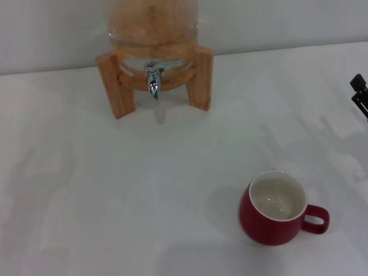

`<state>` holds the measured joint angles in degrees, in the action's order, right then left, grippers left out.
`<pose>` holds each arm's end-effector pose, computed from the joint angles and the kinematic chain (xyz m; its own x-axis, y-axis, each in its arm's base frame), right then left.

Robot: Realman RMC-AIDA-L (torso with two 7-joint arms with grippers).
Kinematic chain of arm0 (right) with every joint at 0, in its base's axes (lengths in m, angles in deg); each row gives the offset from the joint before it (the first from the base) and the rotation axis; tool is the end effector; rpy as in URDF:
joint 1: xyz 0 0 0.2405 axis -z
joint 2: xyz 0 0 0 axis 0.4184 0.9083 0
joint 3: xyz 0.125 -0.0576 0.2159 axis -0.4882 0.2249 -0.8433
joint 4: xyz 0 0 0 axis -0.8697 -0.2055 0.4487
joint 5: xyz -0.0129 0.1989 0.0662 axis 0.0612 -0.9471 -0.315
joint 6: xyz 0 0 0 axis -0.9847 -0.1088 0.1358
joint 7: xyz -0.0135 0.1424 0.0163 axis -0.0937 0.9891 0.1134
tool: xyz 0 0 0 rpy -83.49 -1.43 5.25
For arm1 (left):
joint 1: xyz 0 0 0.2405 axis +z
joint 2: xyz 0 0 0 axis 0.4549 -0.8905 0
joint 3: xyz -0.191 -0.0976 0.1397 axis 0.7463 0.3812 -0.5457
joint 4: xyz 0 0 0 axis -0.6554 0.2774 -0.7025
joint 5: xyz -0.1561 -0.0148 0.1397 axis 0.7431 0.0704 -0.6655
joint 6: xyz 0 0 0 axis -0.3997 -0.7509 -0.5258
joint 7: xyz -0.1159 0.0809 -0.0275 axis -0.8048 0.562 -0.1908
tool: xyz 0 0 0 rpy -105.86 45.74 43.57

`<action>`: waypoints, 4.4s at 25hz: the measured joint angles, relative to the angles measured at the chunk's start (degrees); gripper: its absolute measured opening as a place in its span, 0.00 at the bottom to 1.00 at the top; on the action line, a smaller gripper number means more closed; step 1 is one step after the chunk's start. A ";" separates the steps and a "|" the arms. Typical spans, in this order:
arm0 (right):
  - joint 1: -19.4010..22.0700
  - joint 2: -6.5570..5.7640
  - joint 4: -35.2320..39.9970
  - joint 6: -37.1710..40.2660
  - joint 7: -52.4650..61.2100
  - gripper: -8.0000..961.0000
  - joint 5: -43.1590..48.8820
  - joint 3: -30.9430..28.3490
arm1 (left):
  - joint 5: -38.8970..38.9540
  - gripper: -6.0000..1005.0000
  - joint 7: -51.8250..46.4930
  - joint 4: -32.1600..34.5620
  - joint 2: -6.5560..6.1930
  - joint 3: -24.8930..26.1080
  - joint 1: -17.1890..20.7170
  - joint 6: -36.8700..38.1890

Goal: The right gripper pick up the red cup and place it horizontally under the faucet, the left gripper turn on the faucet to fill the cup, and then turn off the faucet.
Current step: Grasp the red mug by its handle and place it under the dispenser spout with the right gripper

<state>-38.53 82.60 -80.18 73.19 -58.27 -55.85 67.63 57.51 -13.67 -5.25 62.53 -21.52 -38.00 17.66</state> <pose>0.3572 0.2623 0.0335 0.5801 0.1880 -0.7925 -0.7722 -0.1826 -0.6086 -0.3537 0.2643 0.0393 0.5796 -0.2364 0.7798 0.7781 -0.1236 -0.6158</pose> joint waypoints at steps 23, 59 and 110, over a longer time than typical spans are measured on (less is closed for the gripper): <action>8.15 -0.33 -8.09 11.94 5.72 0.81 0.49 5.81 | -2.52 0.77 0.61 -1.63 0.12 -0.09 -0.06 0.41; 12.21 -0.33 -12.89 15.40 6.11 0.81 21.47 6.11 | -2.55 0.77 2.08 -3.00 0.25 -0.70 -0.29 0.62; 8.68 -0.06 -9.13 5.15 3.54 0.81 26.51 4.90 | -2.55 0.77 2.12 -2.50 0.24 -1.50 -0.31 1.32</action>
<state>-29.84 82.54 -89.31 78.35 -54.73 -29.34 72.53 54.95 -11.56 -7.75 62.77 -23.02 -38.31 18.98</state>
